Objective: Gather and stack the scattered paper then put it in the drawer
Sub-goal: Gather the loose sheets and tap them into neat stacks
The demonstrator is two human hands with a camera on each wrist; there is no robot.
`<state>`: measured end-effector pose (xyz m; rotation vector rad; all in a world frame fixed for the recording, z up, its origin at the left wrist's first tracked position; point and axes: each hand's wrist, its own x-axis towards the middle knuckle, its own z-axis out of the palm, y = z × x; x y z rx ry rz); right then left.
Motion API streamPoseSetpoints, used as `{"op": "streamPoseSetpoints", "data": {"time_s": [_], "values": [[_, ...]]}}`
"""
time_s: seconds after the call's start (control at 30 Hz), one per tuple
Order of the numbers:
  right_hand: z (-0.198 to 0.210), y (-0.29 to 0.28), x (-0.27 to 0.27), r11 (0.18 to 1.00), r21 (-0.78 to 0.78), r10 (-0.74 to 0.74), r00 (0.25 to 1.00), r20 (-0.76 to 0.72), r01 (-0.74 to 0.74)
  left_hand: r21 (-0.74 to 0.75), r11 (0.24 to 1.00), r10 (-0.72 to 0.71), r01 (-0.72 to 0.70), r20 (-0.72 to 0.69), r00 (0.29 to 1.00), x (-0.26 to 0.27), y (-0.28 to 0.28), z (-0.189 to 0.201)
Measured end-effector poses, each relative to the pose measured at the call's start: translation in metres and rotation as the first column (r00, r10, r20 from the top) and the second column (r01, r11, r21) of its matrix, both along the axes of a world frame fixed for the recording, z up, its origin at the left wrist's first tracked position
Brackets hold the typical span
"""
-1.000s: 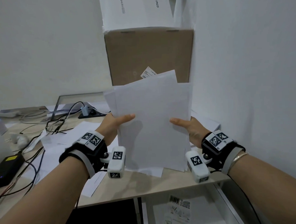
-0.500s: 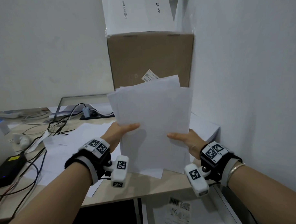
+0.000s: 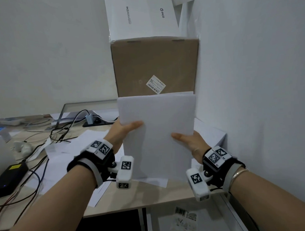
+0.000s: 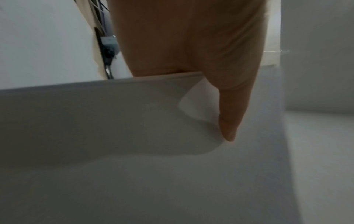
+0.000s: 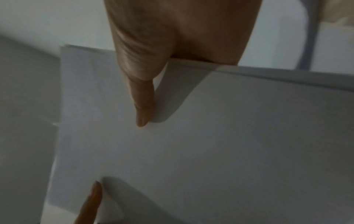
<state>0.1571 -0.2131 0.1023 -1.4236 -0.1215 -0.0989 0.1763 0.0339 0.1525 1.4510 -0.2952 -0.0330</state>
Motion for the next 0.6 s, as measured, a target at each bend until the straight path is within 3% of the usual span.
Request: {"op": "streamPoseSetpoints", "data": {"time_s": [0.17,0.27,0.37,0.5,0.6], "values": [[-0.037,0.003,-0.005,0.998,0.003,0.055,0.991,-0.122,-0.055,0.060,0.998,-0.012,0.023,-0.175,0.985,-0.008,-0.007,-0.056],[-0.031,0.004,-0.002,1.000,0.015,-0.026,0.993,-0.117,0.028,0.032,0.999,0.000,0.005,-0.162,0.987,-0.005,-0.008,-0.052],[-0.023,0.005,0.004,1.000,0.024,-0.001,0.994,-0.107,0.003,-0.007,0.999,-0.034,0.033,-0.133,0.990,-0.001,-0.004,-0.043],[-0.041,0.005,0.004,0.981,-0.187,0.015,0.981,-0.193,-0.052,0.044,0.993,-0.090,0.106,-0.271,0.958,-0.003,-0.004,-0.076],[-0.063,-0.006,0.004,0.900,-0.376,0.074,0.929,-0.362,-0.218,0.109,0.993,0.084,-0.046,-0.381,0.921,0.002,-0.010,-0.106]]}}
